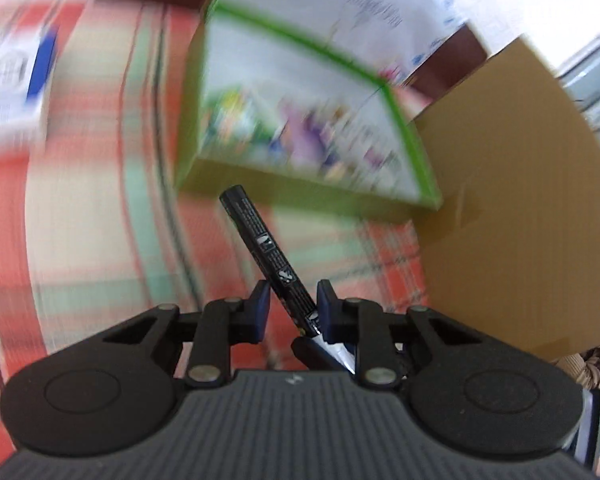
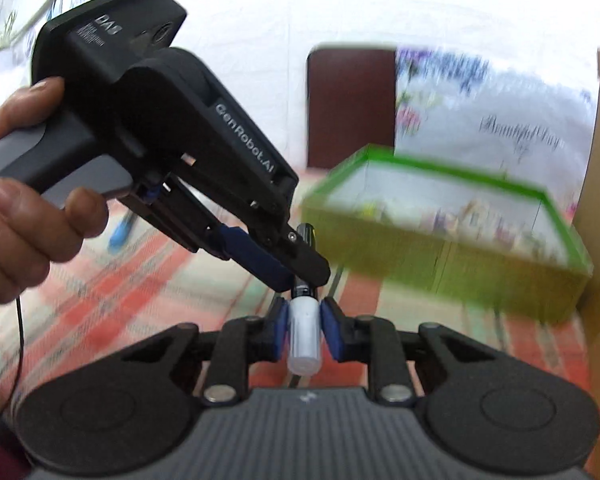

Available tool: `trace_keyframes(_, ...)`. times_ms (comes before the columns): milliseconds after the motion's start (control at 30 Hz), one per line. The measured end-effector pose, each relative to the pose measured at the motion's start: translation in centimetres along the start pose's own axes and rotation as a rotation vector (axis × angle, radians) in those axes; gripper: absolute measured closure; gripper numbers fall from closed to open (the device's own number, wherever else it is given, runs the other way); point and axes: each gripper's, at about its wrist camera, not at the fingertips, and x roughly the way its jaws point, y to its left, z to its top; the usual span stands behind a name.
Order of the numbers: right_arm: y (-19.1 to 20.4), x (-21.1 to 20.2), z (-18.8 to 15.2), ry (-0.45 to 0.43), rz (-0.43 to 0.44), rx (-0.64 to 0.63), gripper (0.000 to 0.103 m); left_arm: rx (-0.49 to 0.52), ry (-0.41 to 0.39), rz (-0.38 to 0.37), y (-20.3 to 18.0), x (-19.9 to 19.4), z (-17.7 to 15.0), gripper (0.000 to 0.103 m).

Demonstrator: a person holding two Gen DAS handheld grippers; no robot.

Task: Organize objects
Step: 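Carry the black marker into the green box with both grippers and release, then move the right gripper to the blue-capped marker and grasp it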

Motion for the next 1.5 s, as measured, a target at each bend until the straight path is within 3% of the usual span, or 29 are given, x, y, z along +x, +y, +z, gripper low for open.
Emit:
trace_keyframes(200, -1.8, 2.8, 4.5, -0.127, -0.133, -0.052, 0.083, 0.119, -0.099, 0.028, -2.9, 0.8, 6.3, 0.076)
trace_keyframes(333, -4.6, 6.2, 5.9, -0.138, -0.200, -0.003, 0.083, 0.157, -0.108, 0.047, -3.0, 4.1, 9.5, 0.075)
trace_keyframes(400, -5.6, 8.4, 6.2, -0.126, -0.262, 0.005, 0.082, 0.174, -0.126, 0.097, -2.8, 5.6, 10.5, 0.072)
trace_keyframes(467, -6.1, 10.5, 5.9, -0.090, -0.319, -0.006, 0.080, 0.174, -0.135, 0.178, -2.5, 6.7, 10.7, 0.069)
trace_keyframes(533, -6.4, 11.0, 5.4, -0.065, -0.322, 0.015, 0.078, 0.159, -0.136, 0.180, -1.7, 6.4, 10.3, 0.069)
trace_keyframes(633, -6.1, 9.2, 4.2, -0.100, -0.316, 0.051, 0.067, 0.187, -0.161, 0.196, -1.0, 5.1, 8.2, 0.067)
trace_keyframes(700, -5.8, 7.5, 3.4, -0.131, -0.314, 0.079, 0.067, 0.212, -0.193, 0.218, -1.0, 3.7, 6.3, 0.064)
trace_keyframes(833, -5.7, 4.0, 1.8, -0.178, -0.277, 0.135, 0.066, 0.271, -0.249, 0.205, -0.5, 0.9, 2.2, 0.056)
trace_keyframes(933, -4.3, 2.8, 0.8, -0.137, -0.216, 0.136, 0.064, 0.284, -0.250, 0.269, 1.2, -0.7, -1.3, 0.053)
trace_keyframes(1167, 0.5, 5.0, -0.7, 0.080, -0.009, 0.123, 0.062, 0.134, -0.178, 0.405, 8.6, -3.7, -7.4, 0.054)
trace_keyframes(1300, 3.9, 6.4, -0.4, 0.124, 0.067, 0.050, 0.059, 0.066, -0.232, 0.435, 11.4, -7.0, -9.2, 0.053)
trace_keyframes(1500, 10.2, 9.2, 2.3, 0.128, 0.235, -0.071, 0.058, -0.150, -0.314, 0.479, 17.8, -11.6, -8.9, 0.053)
